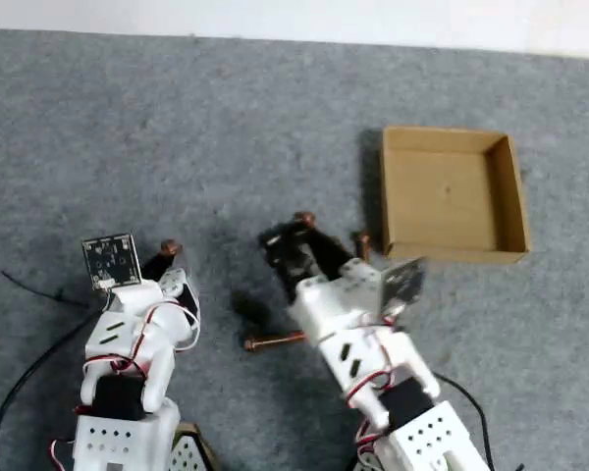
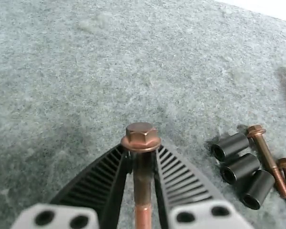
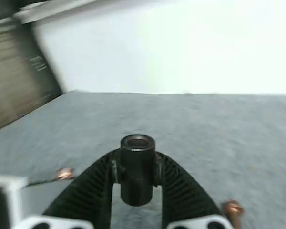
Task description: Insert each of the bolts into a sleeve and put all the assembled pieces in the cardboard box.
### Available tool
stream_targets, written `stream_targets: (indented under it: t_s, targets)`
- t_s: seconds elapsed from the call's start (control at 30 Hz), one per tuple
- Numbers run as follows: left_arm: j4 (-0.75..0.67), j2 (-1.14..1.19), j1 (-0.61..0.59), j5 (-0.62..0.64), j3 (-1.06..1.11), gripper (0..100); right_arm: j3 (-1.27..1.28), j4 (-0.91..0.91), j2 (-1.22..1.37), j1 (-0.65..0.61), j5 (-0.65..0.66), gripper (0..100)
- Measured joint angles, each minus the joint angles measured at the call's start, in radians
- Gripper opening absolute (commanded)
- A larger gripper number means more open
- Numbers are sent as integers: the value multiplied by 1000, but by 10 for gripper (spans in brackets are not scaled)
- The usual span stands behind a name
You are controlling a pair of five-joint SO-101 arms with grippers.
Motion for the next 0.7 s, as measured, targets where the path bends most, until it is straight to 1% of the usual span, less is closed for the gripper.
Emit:
stream_targets:
  t_s: [0.13, 0.3, 0.47, 0.57, 0.7]
  targets:
    - [0, 0, 0, 0, 0, 7, 0, 20, 0, -17, 25, 6]
    - [0, 0, 0, 0, 0, 7, 0, 138, 0, -23, 35, 6]
    - [-6, 0, 0, 0, 0, 6, 0, 218, 0, -23, 153, 6]
    - [-77, 0, 0, 0, 0, 5, 0, 219, 0, -23, 198, 6]
    - [-252, 0, 0, 0, 0, 5, 0, 222, 0, -23, 210, 6]
